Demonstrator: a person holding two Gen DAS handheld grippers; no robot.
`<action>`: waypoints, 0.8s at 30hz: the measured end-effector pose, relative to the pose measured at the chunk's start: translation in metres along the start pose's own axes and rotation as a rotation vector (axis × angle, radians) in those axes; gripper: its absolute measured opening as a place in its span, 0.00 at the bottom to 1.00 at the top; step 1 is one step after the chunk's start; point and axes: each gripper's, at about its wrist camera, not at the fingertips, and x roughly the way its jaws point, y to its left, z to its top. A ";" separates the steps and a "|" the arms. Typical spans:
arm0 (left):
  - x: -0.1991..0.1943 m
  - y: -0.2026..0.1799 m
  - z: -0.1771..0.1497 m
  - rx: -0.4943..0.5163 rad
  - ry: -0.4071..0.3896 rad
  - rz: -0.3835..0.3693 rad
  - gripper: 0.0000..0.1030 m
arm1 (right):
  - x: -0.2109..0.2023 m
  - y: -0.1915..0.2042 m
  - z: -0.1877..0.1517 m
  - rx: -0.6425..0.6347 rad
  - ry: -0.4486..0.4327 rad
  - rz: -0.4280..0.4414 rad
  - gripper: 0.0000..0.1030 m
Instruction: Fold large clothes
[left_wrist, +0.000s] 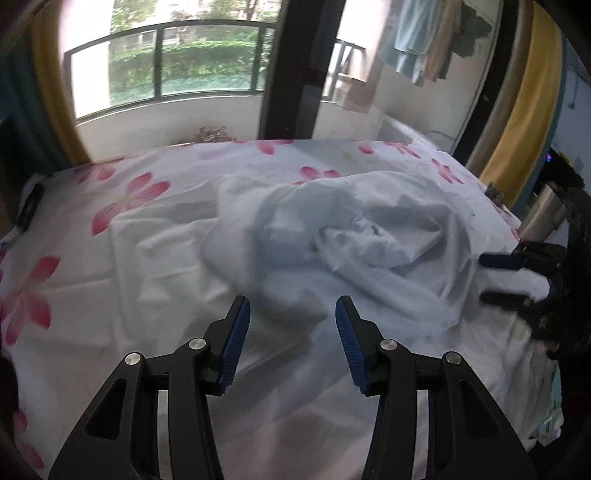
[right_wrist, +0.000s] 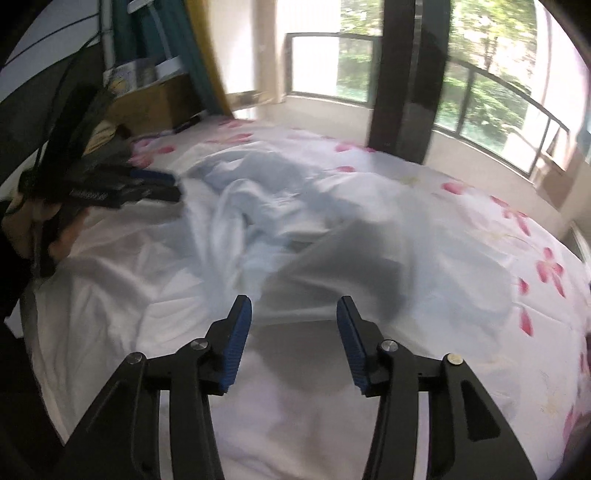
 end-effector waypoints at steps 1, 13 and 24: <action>-0.002 0.002 -0.001 -0.007 -0.003 0.000 0.50 | -0.001 -0.003 0.003 0.009 -0.012 -0.012 0.47; -0.002 -0.006 0.007 0.043 -0.035 0.029 0.49 | 0.054 -0.017 0.026 0.044 0.067 -0.095 0.47; -0.017 0.023 -0.026 -0.044 0.004 0.092 0.50 | 0.029 -0.022 0.002 0.055 0.080 -0.155 0.47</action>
